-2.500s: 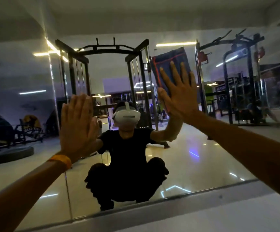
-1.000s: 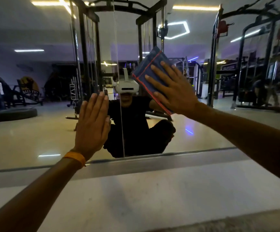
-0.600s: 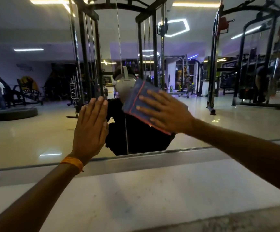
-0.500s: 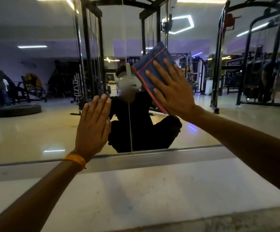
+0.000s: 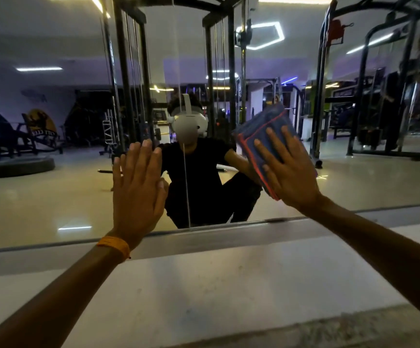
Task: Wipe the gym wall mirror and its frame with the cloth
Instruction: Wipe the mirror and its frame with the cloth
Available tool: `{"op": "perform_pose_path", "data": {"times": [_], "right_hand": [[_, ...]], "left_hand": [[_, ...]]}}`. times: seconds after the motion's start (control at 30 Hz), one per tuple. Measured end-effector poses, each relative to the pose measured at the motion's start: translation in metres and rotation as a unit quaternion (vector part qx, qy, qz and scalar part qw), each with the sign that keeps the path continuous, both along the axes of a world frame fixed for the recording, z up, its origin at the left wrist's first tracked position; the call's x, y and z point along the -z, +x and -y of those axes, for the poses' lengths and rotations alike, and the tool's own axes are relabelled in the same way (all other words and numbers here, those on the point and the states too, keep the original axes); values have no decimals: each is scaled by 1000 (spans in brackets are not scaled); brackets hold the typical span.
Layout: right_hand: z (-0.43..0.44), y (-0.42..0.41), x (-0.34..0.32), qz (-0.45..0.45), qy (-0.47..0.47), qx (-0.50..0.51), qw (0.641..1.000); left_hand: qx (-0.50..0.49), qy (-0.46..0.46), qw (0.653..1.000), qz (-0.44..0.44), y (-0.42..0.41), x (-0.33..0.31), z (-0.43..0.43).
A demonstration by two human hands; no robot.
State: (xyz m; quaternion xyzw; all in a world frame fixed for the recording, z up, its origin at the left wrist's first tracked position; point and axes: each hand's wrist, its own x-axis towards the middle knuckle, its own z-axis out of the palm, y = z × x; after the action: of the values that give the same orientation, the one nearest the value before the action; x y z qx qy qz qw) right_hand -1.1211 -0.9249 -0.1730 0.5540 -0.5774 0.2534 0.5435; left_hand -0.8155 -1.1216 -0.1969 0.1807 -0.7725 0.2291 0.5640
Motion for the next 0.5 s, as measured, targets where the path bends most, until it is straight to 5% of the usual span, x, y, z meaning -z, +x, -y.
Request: {"op": "perform_pose_path", "data": {"times": [0.1,0.27,0.5], "right_hand": [[11,11,40,48,-49,26,997],[-30,-37,64,-138,145,3,980],[-115,-122,68,-24,115,51,992]], "left_hand": [[23,-16,999,18,-17,-8,-12],[27,-14,999,34,-53,-11,-29],[23,23,999,10,-81,7,-50]]}}
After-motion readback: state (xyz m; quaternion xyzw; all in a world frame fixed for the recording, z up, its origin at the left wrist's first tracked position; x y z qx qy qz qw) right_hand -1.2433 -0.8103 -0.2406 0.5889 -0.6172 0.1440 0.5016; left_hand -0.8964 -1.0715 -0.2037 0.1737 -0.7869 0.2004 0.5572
